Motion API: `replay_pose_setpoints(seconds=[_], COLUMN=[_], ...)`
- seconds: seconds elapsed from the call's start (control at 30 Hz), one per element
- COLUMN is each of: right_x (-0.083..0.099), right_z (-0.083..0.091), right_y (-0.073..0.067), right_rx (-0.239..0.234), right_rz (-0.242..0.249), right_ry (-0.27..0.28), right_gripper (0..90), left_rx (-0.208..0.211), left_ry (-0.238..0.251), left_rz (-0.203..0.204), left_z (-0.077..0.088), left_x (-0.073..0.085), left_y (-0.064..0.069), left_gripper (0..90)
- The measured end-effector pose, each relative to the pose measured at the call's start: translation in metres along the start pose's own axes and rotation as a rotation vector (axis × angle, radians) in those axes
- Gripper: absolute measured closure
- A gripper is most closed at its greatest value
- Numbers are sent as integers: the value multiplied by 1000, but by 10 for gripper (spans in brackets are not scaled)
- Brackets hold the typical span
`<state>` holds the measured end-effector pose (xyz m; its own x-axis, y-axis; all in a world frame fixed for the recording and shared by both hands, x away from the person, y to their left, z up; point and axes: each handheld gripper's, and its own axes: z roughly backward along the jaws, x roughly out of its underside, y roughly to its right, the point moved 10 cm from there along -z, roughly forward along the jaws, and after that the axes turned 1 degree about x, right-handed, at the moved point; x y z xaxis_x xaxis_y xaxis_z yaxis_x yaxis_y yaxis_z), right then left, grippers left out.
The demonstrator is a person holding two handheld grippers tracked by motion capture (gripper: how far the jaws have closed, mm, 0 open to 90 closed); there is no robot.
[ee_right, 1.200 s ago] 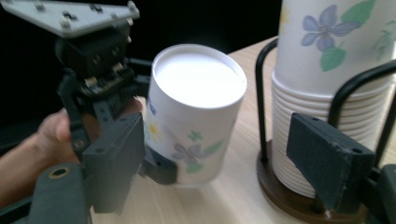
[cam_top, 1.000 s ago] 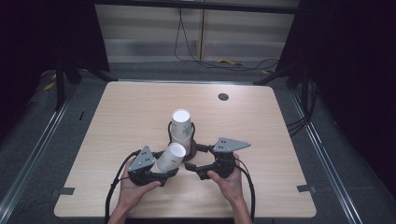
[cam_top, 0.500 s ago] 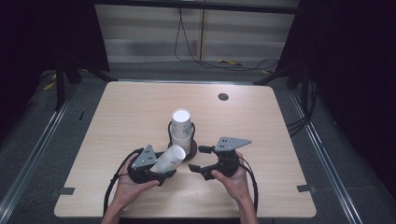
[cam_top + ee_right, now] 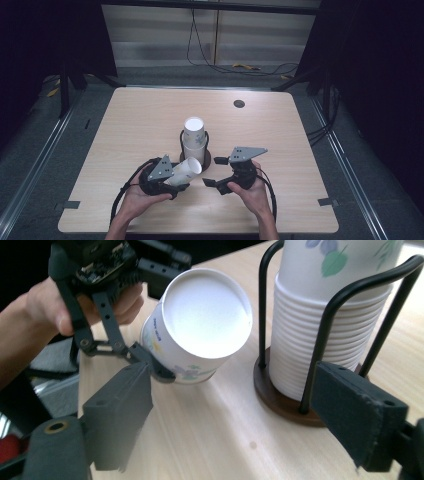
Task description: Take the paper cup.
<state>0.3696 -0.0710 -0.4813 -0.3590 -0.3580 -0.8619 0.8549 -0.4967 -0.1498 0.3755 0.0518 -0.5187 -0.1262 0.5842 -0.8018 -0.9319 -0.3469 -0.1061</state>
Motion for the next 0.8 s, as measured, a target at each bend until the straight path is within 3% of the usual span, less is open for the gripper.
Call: replay_pose_setpoints(seconds=[0.07,0.23,0.37,0.57,0.67,0.8], right_x=[1,0,3,1,5,10], right_z=[-1,-1,-1,2,3,2], right_y=[1,0,5,8,10,11], right_rx=[9,5,44,59,75,71], right_rz=[15,25,46,61,91,103], right_ry=[-35,-45,-88,-106,-152,-198], right_gripper=[171,165,153,176,229,230], left_rx=[-1,9,20,22,19,32], left_ry=[-19,-61,-57,-111,-158,-169], left_rz=[-1,-21,-30,-74,-98,-108], left_z=[-3,-6,-5,-7,-6,-7], left_x=[2,7,1,-4,-5,-6], left_y=[0,1,0,0,-3,-1], left_gripper=[290,290,291,294,294,295])
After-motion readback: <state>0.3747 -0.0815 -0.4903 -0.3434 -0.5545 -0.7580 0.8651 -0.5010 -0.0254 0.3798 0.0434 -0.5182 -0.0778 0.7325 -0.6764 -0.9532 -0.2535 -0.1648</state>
